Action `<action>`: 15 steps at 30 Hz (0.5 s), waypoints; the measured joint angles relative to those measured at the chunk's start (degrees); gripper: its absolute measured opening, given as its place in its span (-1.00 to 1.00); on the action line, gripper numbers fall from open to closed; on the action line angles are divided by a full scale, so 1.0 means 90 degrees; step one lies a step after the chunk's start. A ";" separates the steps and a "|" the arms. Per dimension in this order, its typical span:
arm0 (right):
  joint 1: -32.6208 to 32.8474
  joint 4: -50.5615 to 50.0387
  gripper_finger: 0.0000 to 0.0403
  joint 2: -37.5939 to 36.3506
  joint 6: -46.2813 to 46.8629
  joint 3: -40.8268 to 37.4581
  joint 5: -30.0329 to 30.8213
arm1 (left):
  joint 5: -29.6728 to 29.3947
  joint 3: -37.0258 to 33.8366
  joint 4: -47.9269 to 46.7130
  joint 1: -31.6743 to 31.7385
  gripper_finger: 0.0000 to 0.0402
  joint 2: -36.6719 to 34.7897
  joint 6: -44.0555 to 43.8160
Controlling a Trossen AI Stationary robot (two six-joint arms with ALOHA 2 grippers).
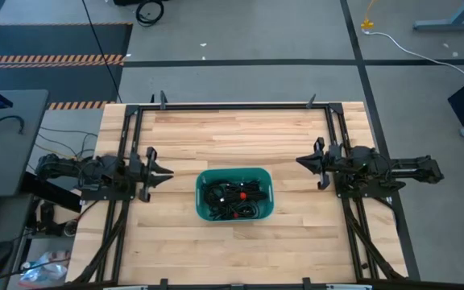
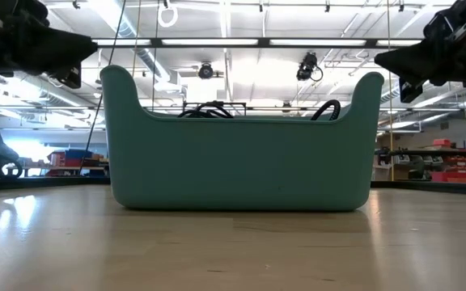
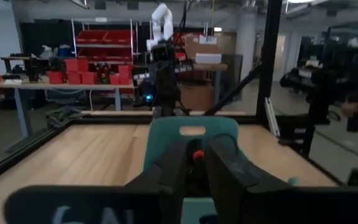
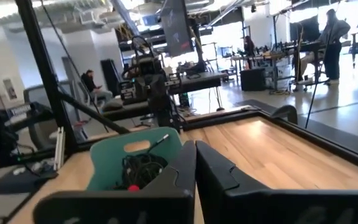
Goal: Pick and place USB-C Cables
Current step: Return to Home Position
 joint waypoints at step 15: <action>0.0002 -0.0139 -0.94 0.0000 -0.0383 -0.0001 0.0142 | -0.0022 0.0000 -0.0157 0.0000 -0.92 0.0000 0.0326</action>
